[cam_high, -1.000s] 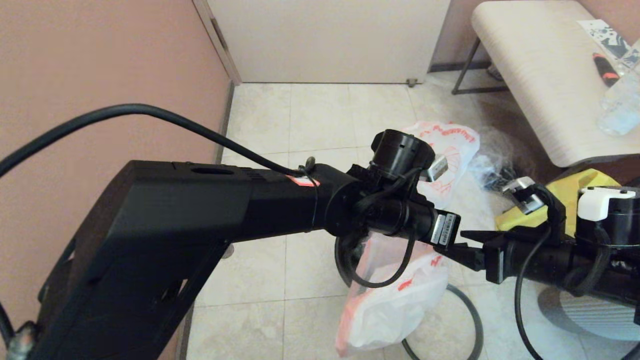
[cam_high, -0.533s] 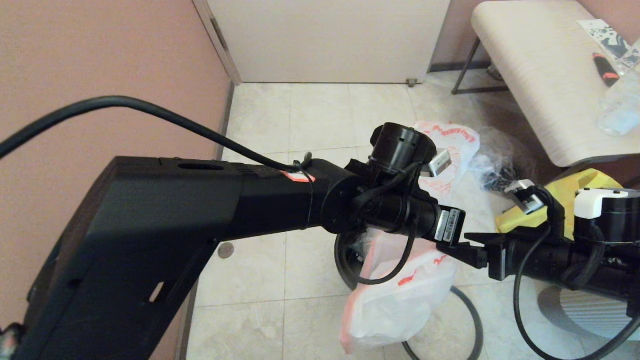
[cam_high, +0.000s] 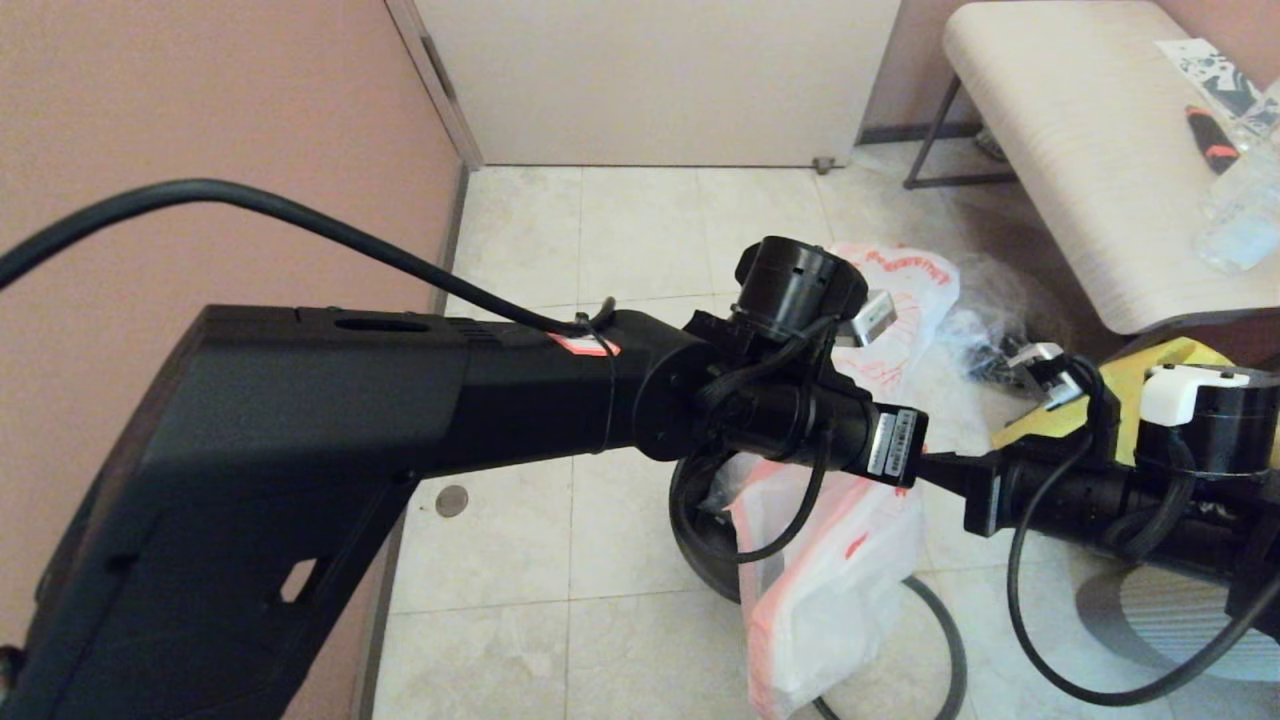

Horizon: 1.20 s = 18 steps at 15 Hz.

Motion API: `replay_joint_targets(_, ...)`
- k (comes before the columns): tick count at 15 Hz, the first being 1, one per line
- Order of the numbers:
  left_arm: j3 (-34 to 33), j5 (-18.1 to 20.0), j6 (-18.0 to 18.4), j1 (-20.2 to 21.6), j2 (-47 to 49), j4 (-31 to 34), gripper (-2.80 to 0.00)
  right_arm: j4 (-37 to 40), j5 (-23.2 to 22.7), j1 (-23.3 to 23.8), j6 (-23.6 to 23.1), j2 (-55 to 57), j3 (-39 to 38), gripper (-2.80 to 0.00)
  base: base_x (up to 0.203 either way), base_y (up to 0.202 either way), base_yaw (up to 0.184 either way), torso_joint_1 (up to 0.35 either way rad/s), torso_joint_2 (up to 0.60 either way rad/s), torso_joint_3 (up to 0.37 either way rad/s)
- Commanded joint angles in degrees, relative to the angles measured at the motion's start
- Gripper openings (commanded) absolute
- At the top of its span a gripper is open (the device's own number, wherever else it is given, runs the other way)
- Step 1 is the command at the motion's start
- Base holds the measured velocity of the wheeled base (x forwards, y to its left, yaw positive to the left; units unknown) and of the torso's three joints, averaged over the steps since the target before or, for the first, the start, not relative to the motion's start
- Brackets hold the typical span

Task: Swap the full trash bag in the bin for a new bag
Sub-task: Put the new garbage bag on the trash can

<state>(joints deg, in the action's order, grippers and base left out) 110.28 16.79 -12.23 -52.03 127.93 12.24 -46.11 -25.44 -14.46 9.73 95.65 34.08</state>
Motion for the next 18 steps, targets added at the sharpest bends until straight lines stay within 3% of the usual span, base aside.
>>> replay_joint_targets(1, 0.03, 0.0, -0.08, 0.0, -0.05, 0.07, -2.8, -1.97, -0.13, -0.22, 1.27, 1.03, -0.09, -2.8, 0.0, 0.0, 0.0, 0.0, 0.0, 0.0)
replay_joint_targets(8, -0.09, -3.75, 0.29, 0.7, 0.5, 0.08, -2.8, -1.88, -0.13, -0.13, 1.69, 1.45, -1.77, -2.8, 0.0, 0.0, 0.0, 0.0, 0.0, 0.0)
replay_joint_targets(9, -1.01, -4.1, 0.39, 0.74, -0.3, 0.01, 0.0, -1.88, -0.13, -0.13, 1.69, 1.64, -1.83, -2.8, 0.0, 0.0, 0.0, 0.0, 0.0, 0.0)
replay_joint_targets(13, -6.9, -4.44, 0.37, 1.27, -8.91, -0.23, 0.0, -1.88, 0.06, -1.29, 1.61, 2.78, -1.4, -2.8, 0.0, 0.0, 0.0, 0.0, 0.0, 0.0)
replay_joint_targets(15, -16.14, -5.11, 0.36, 1.33, -15.0, -0.66, 0.0, -1.88, 0.22, -1.45, 1.6, 3.37, -1.17, -2.8, 0.0, 0.0, 0.0, 0.0, 0.0, 0.0)
replay_joint_targets(18, -33.14, -10.42, 0.62, 2.38, -19.93, -6.36, 0.0, -1.61, 0.22, -1.79, 1.69, 4.1, -0.33, -2.8, 0.0, 0.0, 0.0, 0.0, 0.0, 0.0)
